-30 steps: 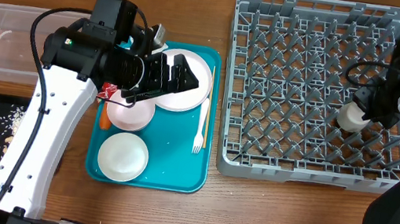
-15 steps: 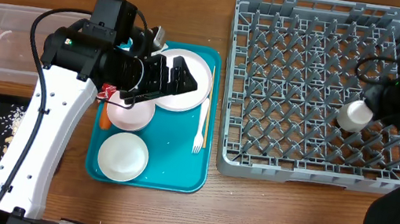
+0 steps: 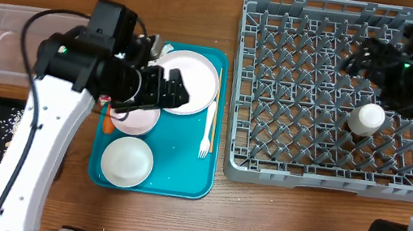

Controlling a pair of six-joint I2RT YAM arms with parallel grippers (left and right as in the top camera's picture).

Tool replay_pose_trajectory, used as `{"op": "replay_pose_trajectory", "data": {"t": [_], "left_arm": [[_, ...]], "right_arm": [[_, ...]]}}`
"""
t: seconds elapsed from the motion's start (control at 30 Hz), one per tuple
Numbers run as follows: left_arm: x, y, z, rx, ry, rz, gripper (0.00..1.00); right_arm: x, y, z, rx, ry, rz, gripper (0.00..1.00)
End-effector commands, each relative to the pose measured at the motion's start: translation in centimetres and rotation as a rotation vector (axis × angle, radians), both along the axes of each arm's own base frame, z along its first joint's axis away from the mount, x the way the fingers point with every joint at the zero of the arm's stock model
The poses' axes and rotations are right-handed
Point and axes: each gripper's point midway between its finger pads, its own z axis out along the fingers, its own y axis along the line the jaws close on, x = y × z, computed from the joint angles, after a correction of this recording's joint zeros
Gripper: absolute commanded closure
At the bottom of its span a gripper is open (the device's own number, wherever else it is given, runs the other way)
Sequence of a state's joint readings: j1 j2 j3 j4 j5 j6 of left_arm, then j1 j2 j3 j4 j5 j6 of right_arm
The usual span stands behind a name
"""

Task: Sort waste into correct bins and load items into the dishwasher rack
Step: 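Lower the left gripper to the white bowl at the tray's near edge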

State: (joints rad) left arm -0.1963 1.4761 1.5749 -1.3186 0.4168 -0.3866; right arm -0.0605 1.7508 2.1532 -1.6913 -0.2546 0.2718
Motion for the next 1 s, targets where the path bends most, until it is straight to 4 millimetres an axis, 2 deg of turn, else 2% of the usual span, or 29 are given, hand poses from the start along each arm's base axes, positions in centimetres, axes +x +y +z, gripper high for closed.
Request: {"op": "replay_pose_trajectory", "data": {"t": [0.0,0.1,0.2,0.47,0.67,0.97], "left_arm": [[-0.7,5.4,0.6,0.241,-0.049,0.218,0.0],[-2.0,8.0,0.2,0.371,-0.012,0.303,0.0],[-2.9,8.8,-0.4,0.422,0.035,0.305,0.0],[-3.5,8.9,-2.4,0.453,0.155,0.317,0.0],[-3.9,9.4,-5.4,0.515,0.275,0.321,0.0],[-7.8,9.9,-10.1,0.568,0.459,0.275,0.0]], "right_arm": [[0.2,2.3,0.9,0.034,-0.044,0.082,0.0],[0.4,3.1,1.0,0.033,-0.06,0.105,0.0],[0.4,3.1,1.0,0.033,-0.059,0.106,0.0],[0.6,3.1,1.1,0.032,-0.066,0.105,0.0],[0.6,3.1,1.1,0.032,-0.066,0.105,0.0],[0.6,3.1,1.1,0.032,-0.066,0.105,0.0]]}}
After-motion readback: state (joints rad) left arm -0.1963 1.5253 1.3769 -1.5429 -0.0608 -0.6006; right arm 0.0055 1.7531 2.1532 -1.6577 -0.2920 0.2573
